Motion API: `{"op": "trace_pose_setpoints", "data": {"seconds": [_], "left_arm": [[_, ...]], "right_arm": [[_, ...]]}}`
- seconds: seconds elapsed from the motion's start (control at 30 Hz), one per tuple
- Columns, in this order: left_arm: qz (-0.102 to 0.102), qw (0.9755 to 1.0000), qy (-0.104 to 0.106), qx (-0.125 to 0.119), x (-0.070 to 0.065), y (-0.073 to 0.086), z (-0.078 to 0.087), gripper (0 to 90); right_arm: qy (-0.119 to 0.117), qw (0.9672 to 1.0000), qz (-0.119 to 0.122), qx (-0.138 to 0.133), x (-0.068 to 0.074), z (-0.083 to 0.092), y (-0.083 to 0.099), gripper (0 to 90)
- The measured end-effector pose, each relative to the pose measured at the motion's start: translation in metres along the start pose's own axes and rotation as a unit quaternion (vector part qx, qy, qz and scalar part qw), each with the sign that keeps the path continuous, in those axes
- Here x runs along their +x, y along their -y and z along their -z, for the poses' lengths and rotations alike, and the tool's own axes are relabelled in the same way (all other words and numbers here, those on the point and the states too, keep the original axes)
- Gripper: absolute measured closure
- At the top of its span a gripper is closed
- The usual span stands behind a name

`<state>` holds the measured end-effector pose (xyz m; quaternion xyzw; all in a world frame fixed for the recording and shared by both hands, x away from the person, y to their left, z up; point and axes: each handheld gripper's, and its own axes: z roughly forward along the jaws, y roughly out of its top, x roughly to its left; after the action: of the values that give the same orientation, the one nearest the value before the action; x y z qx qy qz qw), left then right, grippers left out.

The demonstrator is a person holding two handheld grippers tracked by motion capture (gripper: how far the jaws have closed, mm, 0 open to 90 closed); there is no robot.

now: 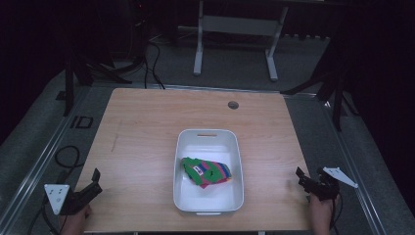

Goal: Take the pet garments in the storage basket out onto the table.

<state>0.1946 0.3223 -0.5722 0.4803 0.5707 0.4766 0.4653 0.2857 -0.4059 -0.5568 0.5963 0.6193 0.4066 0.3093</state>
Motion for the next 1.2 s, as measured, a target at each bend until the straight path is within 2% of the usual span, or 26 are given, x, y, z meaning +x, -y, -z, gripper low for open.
{"op": "trace_pose_setpoints", "data": {"seconds": [0.2, 0.33, 0.4, 0.47, 0.57, 0.6, 0.63, 0.73, 0.83, 0.93, 1.07, 1.13, 1.2], "left_arm": [[-0.002, 1.0, 0.001, 0.0, 0.0, 0.0, 0.0, 1.4], [-0.002, 1.0, 0.001, 0.0, 0.0, 0.0, 0.0, 1.4], [-0.002, 1.0, 0.001, 0.0, 0.0, 0.0, 0.0, 1.4], [-0.003, 1.0, 0.001, 0.0, 0.0, 0.0, 0.0, 1.4], [-0.004, 1.0, 0.0, 0.0, 0.0, 0.0, 0.0, 1.4], [-0.003, 1.0, 0.002, 0.001, 0.0, 0.0, 0.0, 1.4], [-0.003, 1.0, 0.002, 0.001, 0.0, 0.0, 0.0, 1.4], [-0.004, 1.0, 0.003, 0.0, 0.0, 0.0, 0.0, 1.4], [-0.001, 1.0, 0.003, 0.001, 0.0, 0.0, 0.0, 1.4], [0.0, 1.0, 0.003, 0.001, 0.001, 0.0, 0.0, 1.4], [-0.001, 1.0, 0.002, 0.001, 0.0, 0.0, 0.0, 1.4], [-0.001, 1.0, 0.002, 0.001, 0.0, 0.0, 0.0, 1.4], [-0.002, 1.0, 0.002, 0.002, 0.0, 0.0, 0.0, 1.4]], "right_arm": [[0.007, 0.9995, 0.031, 0.008, 0.006, -0.002, 0.0, 12.8], [0.007, 0.9992, 0.035, 0.019, 0.007, -0.002, 0.0, 12.8], [-0.001, 0.9991, 0.035, 0.024, 0.006, 0.0, 0.001, 13.0], [-0.007, 0.9981, 0.046, 0.04, 0.003, 0.001, 0.002, 13.2], [-0.01, 0.9981, 0.047, 0.039, 0.002, 0.002, 0.002, 13.2], [-0.037, 0.9967, 0.05, 0.052, -0.001, 0.003, 0.003, 13.4], [-0.05, 0.9956, 0.054, 0.058, -0.001, 0.003, 0.003, 13.4], [-0.105, 0.9887, 0.068, 0.083, 0.0, 0.0, 0.001, 13.1], [-0.137, 0.982, 0.089, 0.095, 0.003, -0.002, 0.0, 12.7], [-0.167, 0.9724, 0.116, 0.115, 0.008, -0.005, -0.001, 12.7], [-0.211, 0.9557, 0.148, 0.142, 0.016, -0.008, -0.001, 12.7], [-0.223, 0.9508, 0.161, 0.142, 0.02, -0.008, -0.002, 12.6], [-0.246, 0.9444, 0.163, 0.145, 0.025, -0.008, -0.003, 12.6]]}}
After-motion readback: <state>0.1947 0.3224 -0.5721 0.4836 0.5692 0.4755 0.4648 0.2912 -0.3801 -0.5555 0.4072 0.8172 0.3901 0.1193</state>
